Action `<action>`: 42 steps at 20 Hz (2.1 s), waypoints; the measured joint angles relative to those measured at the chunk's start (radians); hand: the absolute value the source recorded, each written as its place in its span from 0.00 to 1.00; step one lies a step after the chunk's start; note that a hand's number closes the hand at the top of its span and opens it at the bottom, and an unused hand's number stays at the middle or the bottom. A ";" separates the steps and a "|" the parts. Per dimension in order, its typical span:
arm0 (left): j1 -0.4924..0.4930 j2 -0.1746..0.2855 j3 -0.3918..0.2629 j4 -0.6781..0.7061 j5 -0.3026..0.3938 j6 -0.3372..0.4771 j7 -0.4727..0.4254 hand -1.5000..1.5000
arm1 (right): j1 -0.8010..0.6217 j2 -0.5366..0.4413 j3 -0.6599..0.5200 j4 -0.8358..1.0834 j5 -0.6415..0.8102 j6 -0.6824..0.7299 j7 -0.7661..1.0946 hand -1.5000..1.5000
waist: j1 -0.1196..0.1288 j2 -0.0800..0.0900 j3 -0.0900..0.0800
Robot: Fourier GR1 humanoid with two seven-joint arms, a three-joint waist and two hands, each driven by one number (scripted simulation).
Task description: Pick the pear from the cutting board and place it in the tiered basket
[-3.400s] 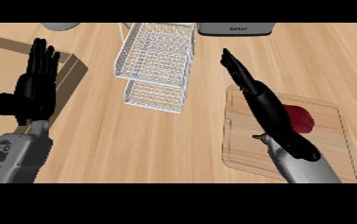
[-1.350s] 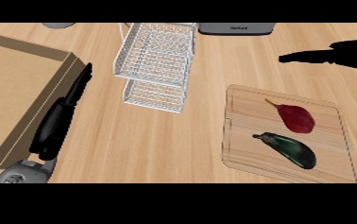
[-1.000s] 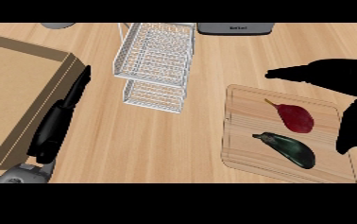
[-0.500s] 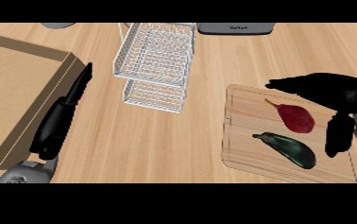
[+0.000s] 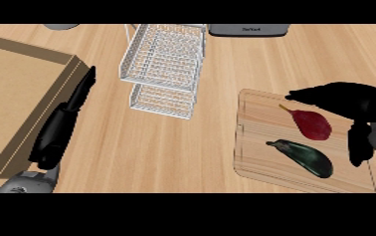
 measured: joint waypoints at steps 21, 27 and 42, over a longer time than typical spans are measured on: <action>0.021 -0.078 0.075 -0.026 -0.083 -0.087 0.002 0.50 | -0.001 0.146 -0.112 0.248 0.266 -0.162 -0.174 0.00 | 0.000 0.000 0.000; 0.019 -0.098 0.104 -0.037 -0.097 -0.119 0.014 0.50 | 0.015 0.178 -0.136 0.317 0.333 -0.225 -0.237 0.00 | 0.000 0.000 0.000; 0.033 -0.137 0.143 -0.043 -0.129 -0.162 -0.004 0.50 | -0.005 0.291 -0.159 0.474 0.426 -0.306 -0.342 1.00 | -0.001 -0.005 -0.007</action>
